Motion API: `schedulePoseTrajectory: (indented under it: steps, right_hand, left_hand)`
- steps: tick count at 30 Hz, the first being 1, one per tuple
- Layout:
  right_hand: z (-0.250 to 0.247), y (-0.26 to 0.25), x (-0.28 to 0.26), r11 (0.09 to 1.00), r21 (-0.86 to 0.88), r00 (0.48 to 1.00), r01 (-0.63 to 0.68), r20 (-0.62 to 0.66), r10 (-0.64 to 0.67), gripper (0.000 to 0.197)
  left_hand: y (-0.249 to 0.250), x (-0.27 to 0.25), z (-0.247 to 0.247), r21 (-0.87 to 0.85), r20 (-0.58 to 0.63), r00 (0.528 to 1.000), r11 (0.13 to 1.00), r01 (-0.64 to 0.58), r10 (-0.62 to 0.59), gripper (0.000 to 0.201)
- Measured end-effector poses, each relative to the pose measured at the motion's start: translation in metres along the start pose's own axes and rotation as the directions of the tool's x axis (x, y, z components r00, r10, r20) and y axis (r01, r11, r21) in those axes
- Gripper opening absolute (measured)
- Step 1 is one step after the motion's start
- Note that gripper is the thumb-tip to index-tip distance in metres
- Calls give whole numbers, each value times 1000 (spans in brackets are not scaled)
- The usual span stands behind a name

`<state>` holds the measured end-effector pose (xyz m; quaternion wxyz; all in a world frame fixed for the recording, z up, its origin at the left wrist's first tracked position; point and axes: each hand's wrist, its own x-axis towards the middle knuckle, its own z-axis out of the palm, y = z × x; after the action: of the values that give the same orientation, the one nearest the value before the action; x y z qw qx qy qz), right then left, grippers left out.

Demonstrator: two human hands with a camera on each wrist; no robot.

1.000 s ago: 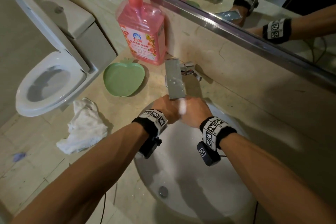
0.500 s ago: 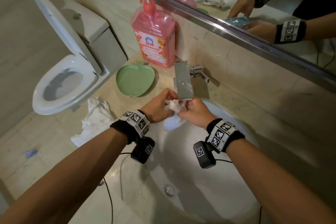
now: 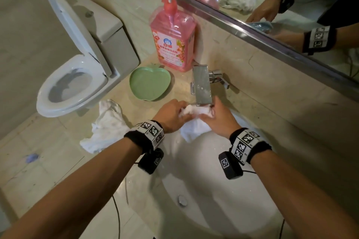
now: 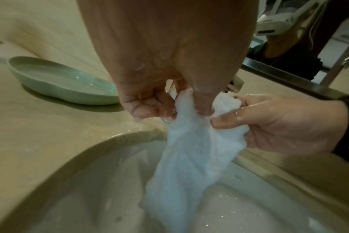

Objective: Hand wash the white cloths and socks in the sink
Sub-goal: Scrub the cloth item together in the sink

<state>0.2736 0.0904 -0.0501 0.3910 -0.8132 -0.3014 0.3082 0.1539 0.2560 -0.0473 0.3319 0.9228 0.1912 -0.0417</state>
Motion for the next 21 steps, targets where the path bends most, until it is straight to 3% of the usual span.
schedulePoseTrajectory:
  steps: [4, 6, 9, 12, 15, 17, 19, 21]
  right_hand:
    - [-19, 13, -3, 941, -337, 993, 17, -101, -54, 29]
    - [-23, 16, -4, 930, -367, 985, -37, -168, -27, 32]
    - [-17, 15, -6, 967, -228, 976, -117, -205, 70, 35]
    - [-2, 7, -10, 985, 63, 982, -160, -94, 166, 38]
    - [6, 0, -9, 947, 230, 972, -226, -4, 233, 67]
    - [7, 1, -4, 941, 239, 967, -240, -26, 253, 61]
    - [5, 2, 2, 918, 295, 959, -265, -16, 282, 52]
    - [3, 3, 6, 891, 346, 953, -293, 30, 301, 52]
  left_hand:
    - [3, 6, -2, -68, 7, 1000, 998, 8, -7, 36]
    - [10, 12, 3, -68, -19, 998, 996, 51, -52, 33]
    - [25, 22, 13, -90, -45, 982, 980, 176, -181, 24]
    - [36, 26, 18, -354, 100, 960, 893, 279, -260, 26]
    - [38, 20, 16, -454, 226, 961, 856, 248, -159, 30]
    - [33, 15, 14, -513, 290, 948, 814, 273, -135, 27]
    - [22, 12, 13, -552, 276, 951, 788, 273, -136, 26]
    - [11, 12, 9, -501, 210, 973, 844, 191, -96, 34]
